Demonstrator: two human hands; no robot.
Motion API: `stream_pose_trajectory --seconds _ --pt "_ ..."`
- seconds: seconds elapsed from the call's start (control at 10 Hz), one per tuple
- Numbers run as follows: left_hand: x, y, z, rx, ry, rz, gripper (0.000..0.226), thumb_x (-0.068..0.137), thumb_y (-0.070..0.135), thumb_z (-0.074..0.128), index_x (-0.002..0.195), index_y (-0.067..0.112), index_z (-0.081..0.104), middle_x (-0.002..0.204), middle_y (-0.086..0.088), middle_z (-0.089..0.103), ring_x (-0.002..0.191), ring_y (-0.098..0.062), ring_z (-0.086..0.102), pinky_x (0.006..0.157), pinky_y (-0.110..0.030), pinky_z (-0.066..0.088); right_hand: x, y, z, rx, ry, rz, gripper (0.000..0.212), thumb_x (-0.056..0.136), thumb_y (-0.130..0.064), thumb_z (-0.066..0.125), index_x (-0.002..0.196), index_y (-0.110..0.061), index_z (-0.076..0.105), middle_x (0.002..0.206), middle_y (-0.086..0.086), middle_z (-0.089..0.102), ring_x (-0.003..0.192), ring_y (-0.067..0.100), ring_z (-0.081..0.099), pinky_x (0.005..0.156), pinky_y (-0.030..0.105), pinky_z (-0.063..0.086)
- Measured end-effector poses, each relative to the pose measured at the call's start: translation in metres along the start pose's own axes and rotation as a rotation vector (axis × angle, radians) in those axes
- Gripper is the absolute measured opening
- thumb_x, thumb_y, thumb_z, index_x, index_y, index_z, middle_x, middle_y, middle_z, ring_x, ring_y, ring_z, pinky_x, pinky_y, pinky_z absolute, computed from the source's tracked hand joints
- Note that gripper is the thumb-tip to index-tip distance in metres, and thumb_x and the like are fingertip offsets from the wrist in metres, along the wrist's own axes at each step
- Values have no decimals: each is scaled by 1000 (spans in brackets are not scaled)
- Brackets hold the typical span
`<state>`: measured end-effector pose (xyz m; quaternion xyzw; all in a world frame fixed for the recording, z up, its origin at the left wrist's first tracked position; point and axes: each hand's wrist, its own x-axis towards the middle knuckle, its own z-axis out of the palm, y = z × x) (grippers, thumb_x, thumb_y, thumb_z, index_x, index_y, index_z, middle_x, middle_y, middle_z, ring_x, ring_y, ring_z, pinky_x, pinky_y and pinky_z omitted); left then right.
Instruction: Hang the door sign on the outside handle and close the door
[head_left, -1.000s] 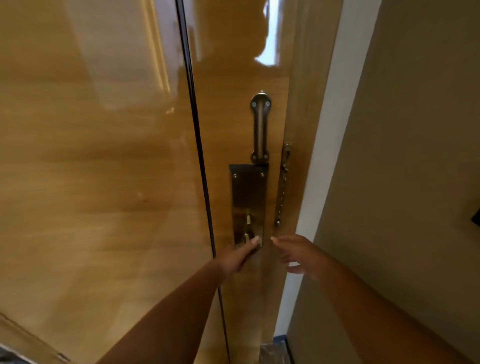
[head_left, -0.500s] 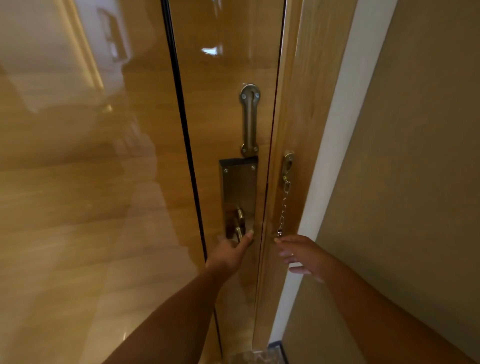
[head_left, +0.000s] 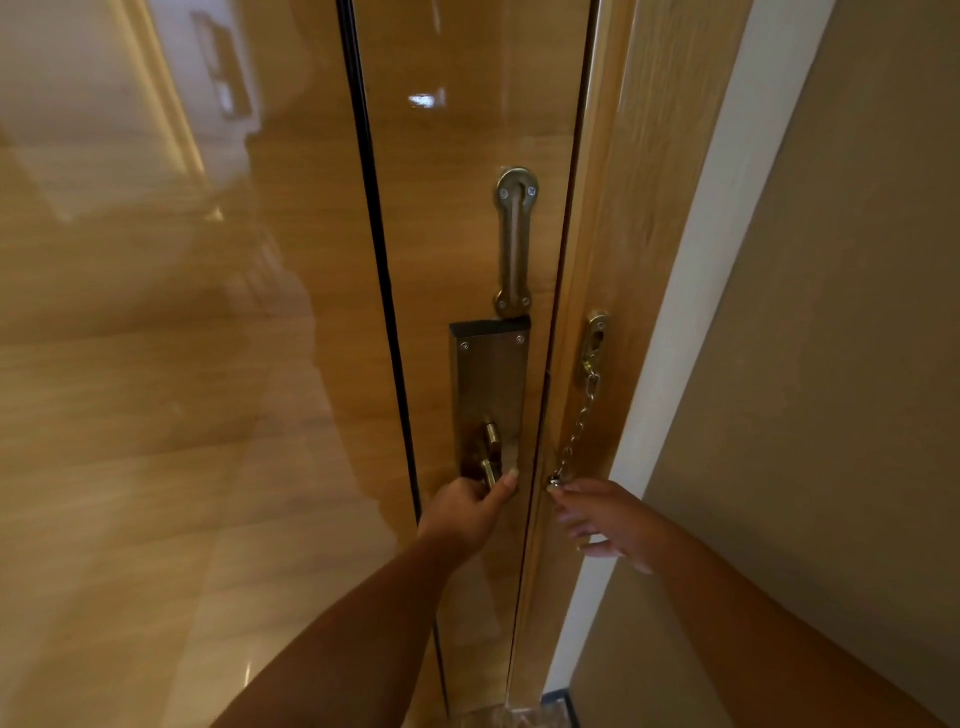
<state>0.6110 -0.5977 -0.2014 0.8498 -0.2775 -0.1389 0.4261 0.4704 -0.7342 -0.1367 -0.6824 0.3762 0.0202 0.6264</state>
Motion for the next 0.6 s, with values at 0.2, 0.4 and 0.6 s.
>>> stream_pose_trajectory --seconds 0.2,0.4,0.6 --pt "-3 9 -8 99 -56 -33 88 54 99 25 62 21 62 49 7 52 46 -10 53 47 -26 39 -19 12 -4 -5 18 14 30 84 -40 63 109 -26 55 106 4 66 95 20 63 73 31 52" --pt "-19 55 -45 651 -114 19 83 65 92 25 80 19 62 77 -2 64 73 -19 61 75 -41 51 -64 17 -6 20 37 -37 33 82 -38 66 111 -23 59 105 5 66 93 21 64 72 31 51" --pt "-68 82 -68 909 -51 42 48 87 54 42 121 23 56 115 -8 63 107 -31 55 90 -49 39 -107 14 2 -1 97 -183 16 84 -36 64 96 -26 62 85 5 62 72 18 58 60 26 47"
